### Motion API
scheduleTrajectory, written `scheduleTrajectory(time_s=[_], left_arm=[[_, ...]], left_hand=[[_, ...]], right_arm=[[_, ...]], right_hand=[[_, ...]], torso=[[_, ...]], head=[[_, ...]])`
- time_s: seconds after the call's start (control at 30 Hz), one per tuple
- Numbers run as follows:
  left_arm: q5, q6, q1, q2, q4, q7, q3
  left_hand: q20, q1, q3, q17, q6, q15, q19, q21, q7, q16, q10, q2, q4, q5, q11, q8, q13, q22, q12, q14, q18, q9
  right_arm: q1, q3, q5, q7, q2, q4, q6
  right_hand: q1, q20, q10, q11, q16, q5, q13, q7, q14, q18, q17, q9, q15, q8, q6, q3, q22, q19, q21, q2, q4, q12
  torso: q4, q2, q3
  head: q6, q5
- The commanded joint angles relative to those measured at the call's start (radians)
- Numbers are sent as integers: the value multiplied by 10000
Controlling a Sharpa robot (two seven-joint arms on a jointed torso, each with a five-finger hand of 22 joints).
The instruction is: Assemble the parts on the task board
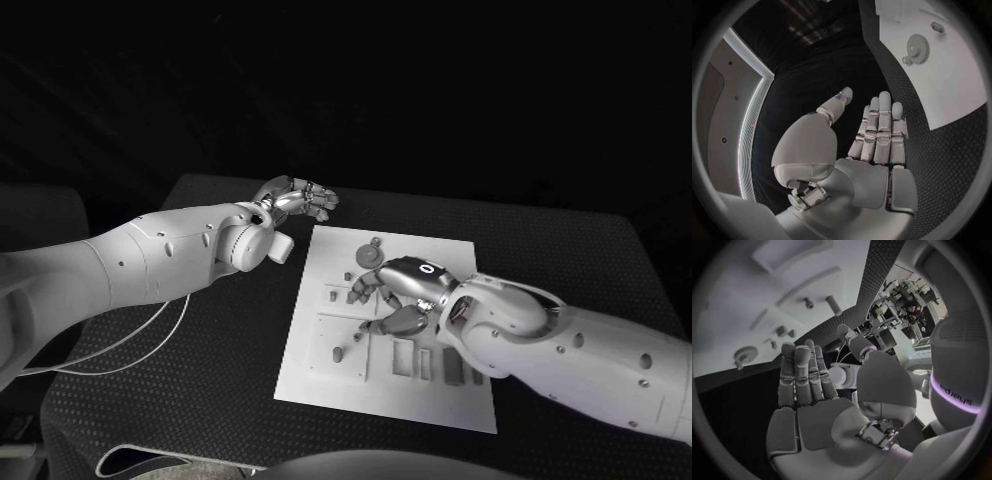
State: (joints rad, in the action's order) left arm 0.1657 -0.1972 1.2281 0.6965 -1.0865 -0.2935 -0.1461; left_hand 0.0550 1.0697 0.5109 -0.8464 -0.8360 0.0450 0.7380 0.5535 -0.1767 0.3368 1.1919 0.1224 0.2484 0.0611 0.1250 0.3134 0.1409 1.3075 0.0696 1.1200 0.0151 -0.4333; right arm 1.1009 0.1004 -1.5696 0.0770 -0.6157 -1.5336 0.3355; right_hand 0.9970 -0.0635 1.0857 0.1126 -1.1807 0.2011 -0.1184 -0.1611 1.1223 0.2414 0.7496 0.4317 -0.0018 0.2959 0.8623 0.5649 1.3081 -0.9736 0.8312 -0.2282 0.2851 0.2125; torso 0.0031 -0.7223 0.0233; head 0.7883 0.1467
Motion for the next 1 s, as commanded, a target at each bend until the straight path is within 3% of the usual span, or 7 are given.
scheduleTrajectory(time_s=[0.03,0.27,0.37,0.57,0.67,0.83,1.0], left_arm=[[-93,176,-8,-81,123,-85,8],[-145,231,-148,-183,345,-107,7],[-154,242,-198,-203,416,-108,8],[-193,255,-305,-227,556,-114,8],[-247,259,-339,-228,594,-107,7],[-251,267,-342,-205,590,-114,7],[-251,273,-342,-166,573,-102,6]], left_hand=[[-3,-81,-1,-15,8,-4,19,-63,-41,-66,35,-45,-47,-47,-3,58,-15,176,23,49,30,13],[-3,-80,1,-16,9,-3,18,-64,-41,-68,36,-52,-49,-46,-4,60,-15,177,23,48,31,13],[-3,-81,3,-17,9,-3,18,-65,-41,-69,37,-62,-53,-45,-4,61,-15,177,23,48,30,14],[-5,-88,1,-18,11,-2,18,-66,-42,-72,36,-70,-59,-46,-3,61,-16,177,23,46,29,15],[-6,-93,-1,-18,13,-1,17,-67,-43,-74,36,-74,-63,-46,-2,61,-16,177,22,45,28,15],[-7,-101,-5,-19,15,0,16,-68,-44,-76,35,-76,-67,-46,-2,62,-16,178,22,43,27,16],[-8,-113,-13,-20,16,2,13,-69,-45,-79,34,-73,-72,-48,-1,63,-17,178,21,41,26,17]], right_arm=[[209,-131,2663,347,-417,65,-131],[570,-254,4707,-425,-1272,680,-1498],[596,-252,4742,-934,-1652,669,-2029],[608,-243,5436,-2513,-2285,352,-3427],[609,-184,5436,-3284,-2536,123,-4046],[611,-108,5788,-4509,-2744,-125,-4825],[614,165,6399,-5352,-2750,-270,-5124]], right_hand=[[-220,96,473,-171,-103,138,-98,-57,202,204,19,18,-143,59,198,-197,132,-218,106,239,33,277],[-834,30,1352,-590,173,134,-972,113,-38,204,-130,140,-563,331,690,-518,21,36,-149,786,-8,1624],[-905,26,616,-789,-4,-13,-3165,337,-15,204,-26,331,-810,402,811,-739,58,-39,-132,885,29,4665],[-1002,362,-586,-1107,-1305,-753,-6612,467,122,204,980,747,-989,427,960,-332,229,-491,717,931,-143,9154],[-1538,404,-562,-1139,-1571,-1356,-7089,512,172,204,1213,875,-1018,460,1044,-38,226,-573,896,1047,-723,9830],[-1730,724,-390,-1297,-2026,-1536,-7580,670,400,204,1594,1153,-1203,633,1303,1228,223,-976,1371,619,-1404,10522],[-2019,823,-410,-1211,-2039,-1525,-7716,578,425,204,1719,1187,-1135,413,933,1596,208,-972,1551,494,-1523,10628]], torso=[[-45,46,5],[-168,163,-14],[-214,207,-16],[-272,282,-37],[-306,329,-44],[-344,408,-52],[-377,465,-59]], head=[[-89,-173],[-84,-319],[-88,-377],[-11,-390],[51,-397],[136,-450],[196,-484]])
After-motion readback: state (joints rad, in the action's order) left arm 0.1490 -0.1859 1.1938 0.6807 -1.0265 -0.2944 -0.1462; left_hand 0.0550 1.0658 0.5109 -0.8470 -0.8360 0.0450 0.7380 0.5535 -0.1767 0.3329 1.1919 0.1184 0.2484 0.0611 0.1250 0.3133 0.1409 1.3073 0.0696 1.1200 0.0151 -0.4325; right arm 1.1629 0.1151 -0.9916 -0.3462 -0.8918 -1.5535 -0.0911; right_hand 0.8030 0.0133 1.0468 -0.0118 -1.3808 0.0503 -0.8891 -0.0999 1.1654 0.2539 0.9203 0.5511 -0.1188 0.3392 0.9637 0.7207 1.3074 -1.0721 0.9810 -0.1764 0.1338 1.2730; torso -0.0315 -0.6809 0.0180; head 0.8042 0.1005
